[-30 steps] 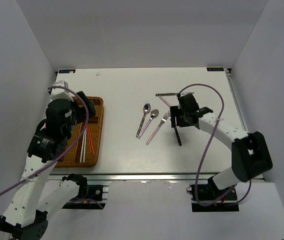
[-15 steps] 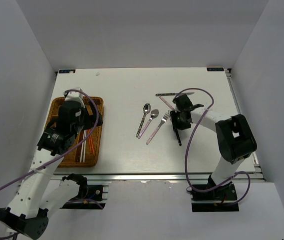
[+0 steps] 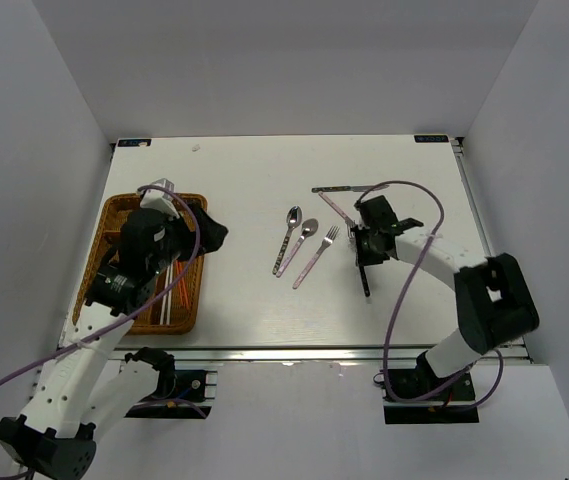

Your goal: Sort the eating utensils into containers

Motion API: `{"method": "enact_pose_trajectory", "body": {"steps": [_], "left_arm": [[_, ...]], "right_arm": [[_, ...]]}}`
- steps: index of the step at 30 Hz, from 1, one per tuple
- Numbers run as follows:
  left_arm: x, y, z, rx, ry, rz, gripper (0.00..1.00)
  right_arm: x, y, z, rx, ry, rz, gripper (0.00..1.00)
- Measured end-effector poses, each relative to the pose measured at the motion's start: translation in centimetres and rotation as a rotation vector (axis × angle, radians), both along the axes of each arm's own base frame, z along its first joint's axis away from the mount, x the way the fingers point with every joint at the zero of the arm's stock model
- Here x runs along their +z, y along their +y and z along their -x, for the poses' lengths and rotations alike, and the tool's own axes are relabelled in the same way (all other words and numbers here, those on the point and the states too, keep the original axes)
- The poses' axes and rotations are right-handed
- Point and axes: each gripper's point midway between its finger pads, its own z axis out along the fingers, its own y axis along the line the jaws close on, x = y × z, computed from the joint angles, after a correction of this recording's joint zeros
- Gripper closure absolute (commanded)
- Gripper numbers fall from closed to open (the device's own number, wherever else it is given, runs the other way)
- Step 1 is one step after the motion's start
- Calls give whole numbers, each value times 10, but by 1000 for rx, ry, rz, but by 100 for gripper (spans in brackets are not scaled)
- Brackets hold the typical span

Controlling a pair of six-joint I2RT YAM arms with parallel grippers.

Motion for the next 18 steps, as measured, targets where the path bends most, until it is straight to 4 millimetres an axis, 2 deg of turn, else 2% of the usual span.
{"method": "enact_pose_trajectory", "body": {"steps": [3, 5, 8, 10, 12, 13, 16, 18], "left_arm": [[-2, -39, 0, -107, -47, 231, 2], [-8, -62, 2, -174, -54, 368, 2], [-12, -99, 5, -270, -32, 470, 2], [-9, -127, 9, -344, -31, 495, 2], [-5, -154, 14, -414, -33, 507, 3], [-3, -165, 17, -440, -29, 508, 7], [0, -184, 14, -455, -29, 487, 13], [0, -184, 8, -429, -36, 472, 19]], "right_arm": [[40, 18, 6, 19, -90, -86, 100], [75, 45, 14, 74, -180, -171, 100], [116, 89, 34, 165, -262, -295, 100], [131, 112, 50, 210, -277, -358, 100], [139, 127, 63, 230, -278, -398, 100], [141, 133, 69, 237, -275, -409, 100], [149, 146, 80, 245, -279, -434, 100], [159, 154, 84, 248, -294, -452, 100]]}}
